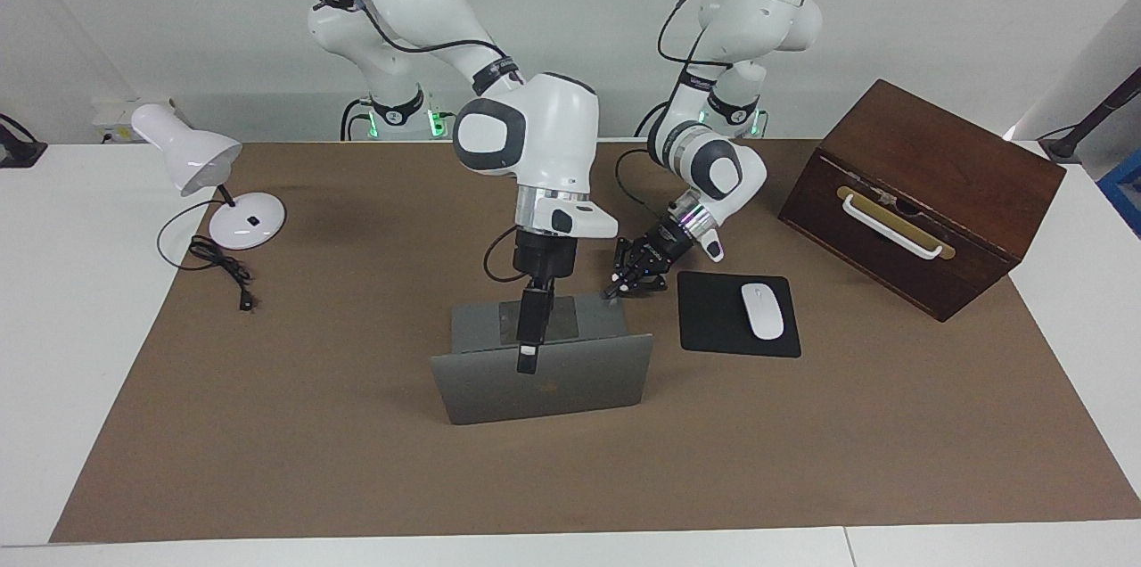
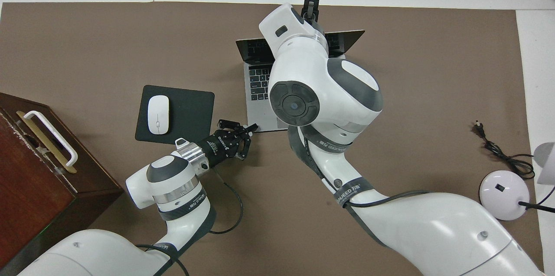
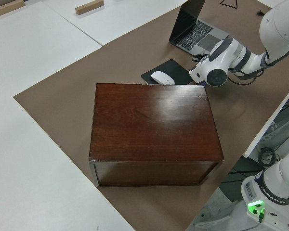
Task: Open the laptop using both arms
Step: 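Push the raised lid farther from the robot with the right gripper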
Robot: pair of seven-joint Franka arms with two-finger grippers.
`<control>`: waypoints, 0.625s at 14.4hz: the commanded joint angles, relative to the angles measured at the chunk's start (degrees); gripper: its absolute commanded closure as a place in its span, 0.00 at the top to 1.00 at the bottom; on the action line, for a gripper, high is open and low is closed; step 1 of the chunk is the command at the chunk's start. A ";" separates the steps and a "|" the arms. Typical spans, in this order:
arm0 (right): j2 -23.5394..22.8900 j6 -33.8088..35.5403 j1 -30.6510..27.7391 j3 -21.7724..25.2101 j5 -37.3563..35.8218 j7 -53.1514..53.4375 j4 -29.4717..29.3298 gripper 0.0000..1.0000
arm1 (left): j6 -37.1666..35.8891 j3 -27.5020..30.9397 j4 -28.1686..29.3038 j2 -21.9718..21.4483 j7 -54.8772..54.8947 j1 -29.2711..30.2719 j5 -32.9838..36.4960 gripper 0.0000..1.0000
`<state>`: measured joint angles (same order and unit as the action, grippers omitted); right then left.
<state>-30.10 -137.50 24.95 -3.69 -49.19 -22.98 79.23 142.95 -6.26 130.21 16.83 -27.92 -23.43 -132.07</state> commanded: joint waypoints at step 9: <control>4.43 14.09 -1.31 -0.79 13.23 -1.18 -0.39 1.00 | 0.05 0.20 -0.40 1.89 1.64 0.76 -1.26 0.00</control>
<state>-27.12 -125.97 23.94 -4.04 -38.79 -22.98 78.63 142.95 -6.27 130.22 16.83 -27.92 -23.43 -132.07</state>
